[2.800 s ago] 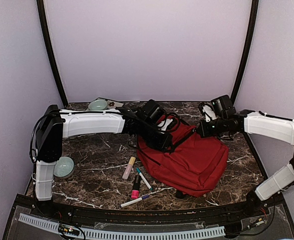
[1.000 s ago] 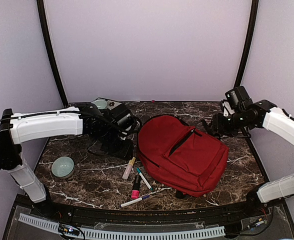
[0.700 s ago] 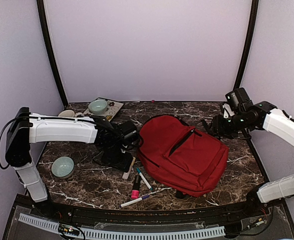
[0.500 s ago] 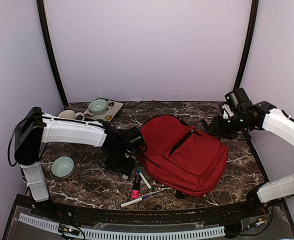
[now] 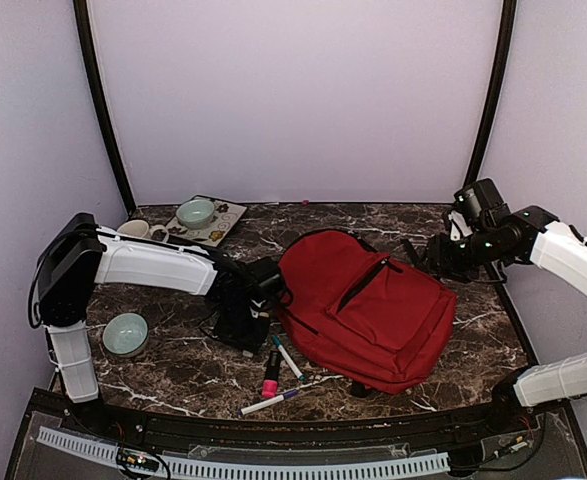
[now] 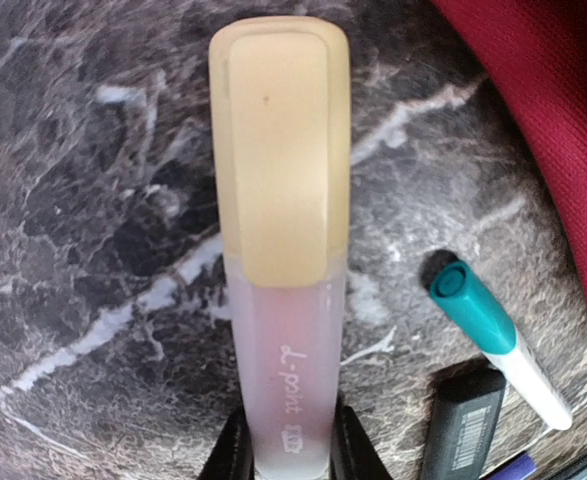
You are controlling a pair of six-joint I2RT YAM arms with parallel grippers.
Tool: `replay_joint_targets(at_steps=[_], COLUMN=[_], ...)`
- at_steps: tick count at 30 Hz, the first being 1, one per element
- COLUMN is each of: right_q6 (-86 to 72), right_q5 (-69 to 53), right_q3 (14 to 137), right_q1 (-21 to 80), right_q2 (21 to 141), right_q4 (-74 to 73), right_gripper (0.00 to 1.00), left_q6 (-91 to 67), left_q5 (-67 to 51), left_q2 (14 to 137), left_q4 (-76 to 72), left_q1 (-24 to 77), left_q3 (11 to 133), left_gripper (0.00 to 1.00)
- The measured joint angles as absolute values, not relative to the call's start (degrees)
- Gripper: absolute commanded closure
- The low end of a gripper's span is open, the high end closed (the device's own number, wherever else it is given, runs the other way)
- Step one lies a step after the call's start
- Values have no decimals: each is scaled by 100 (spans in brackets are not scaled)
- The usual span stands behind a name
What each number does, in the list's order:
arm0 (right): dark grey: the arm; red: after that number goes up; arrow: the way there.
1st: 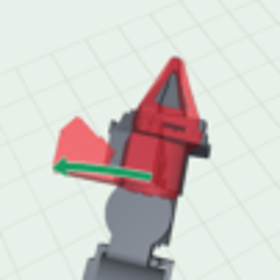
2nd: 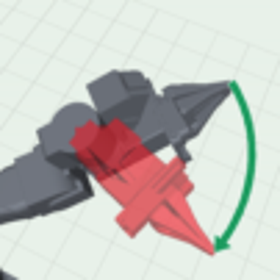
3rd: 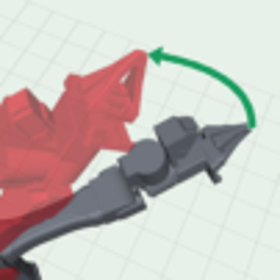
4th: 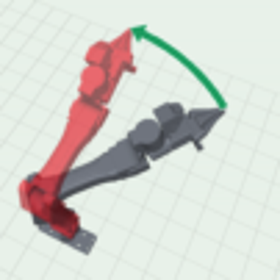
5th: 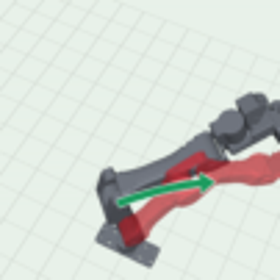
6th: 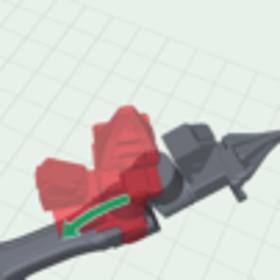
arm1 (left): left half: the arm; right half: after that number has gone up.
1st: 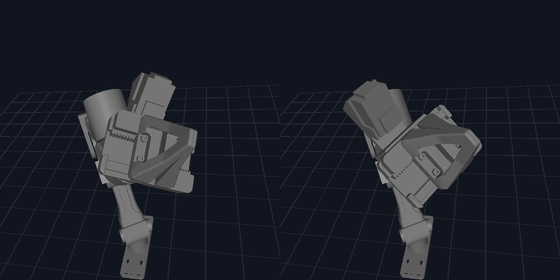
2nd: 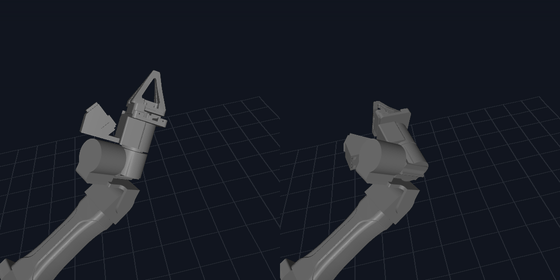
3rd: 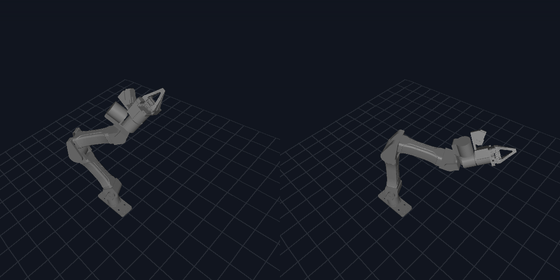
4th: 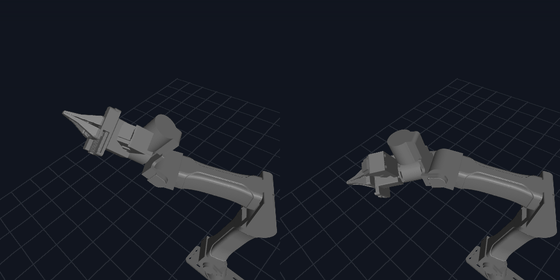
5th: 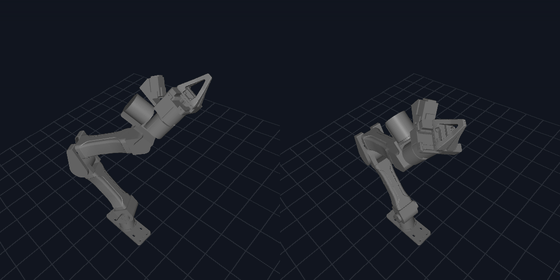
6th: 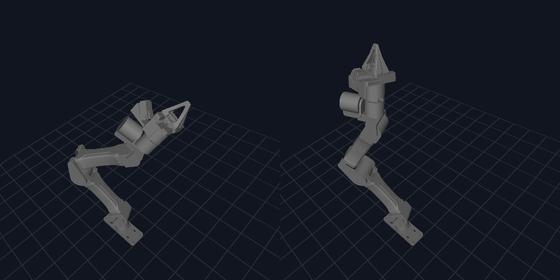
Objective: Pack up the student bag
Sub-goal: Pick up the pen at the center of the board, then pass from the left arm to the right
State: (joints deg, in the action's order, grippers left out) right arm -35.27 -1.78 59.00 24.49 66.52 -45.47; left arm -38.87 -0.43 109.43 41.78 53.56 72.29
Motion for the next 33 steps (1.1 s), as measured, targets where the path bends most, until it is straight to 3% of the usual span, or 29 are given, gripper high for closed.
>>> replay_joint_targets(at_steps=[3, 10, 18, 26, 30, 33], right_q6=[-3546, -3614, -4034, -4381, -4482, -4584], right_q5=[-178, -504, -1966, -3476, -3872, -3988], right_q3=[5900, 5948, 6720, 7529, 7627, 7614], right_q1=[2449, 2449, 2477, 3131, 3439, 3503], right_q2=[6652, 6652, 7000, 7741, 8040, 8110], right_q4=[-4552, -4510, -4023, -3701, -3743, -3730], right_gripper=[44, 41, 37, 34, 39, 51], left_q6=[-3883, -3660, -2676, -1898, -1653, -1531], left_q5=[-16, 515, 674, 172, 78, 47], left_q2=[10925, 10425, 9080, 9430, 9872, 10191], left_q4=[4158, 4257, 4136, 4097, 4222, 4364], left_q1=[5352, 5363, 5874, 6119, 6333, 6495], left_q3=[7218, 7218, 7935, 9045, 9631, 9977], left_gripper=[100, 100, 100, 100, 100, 100])
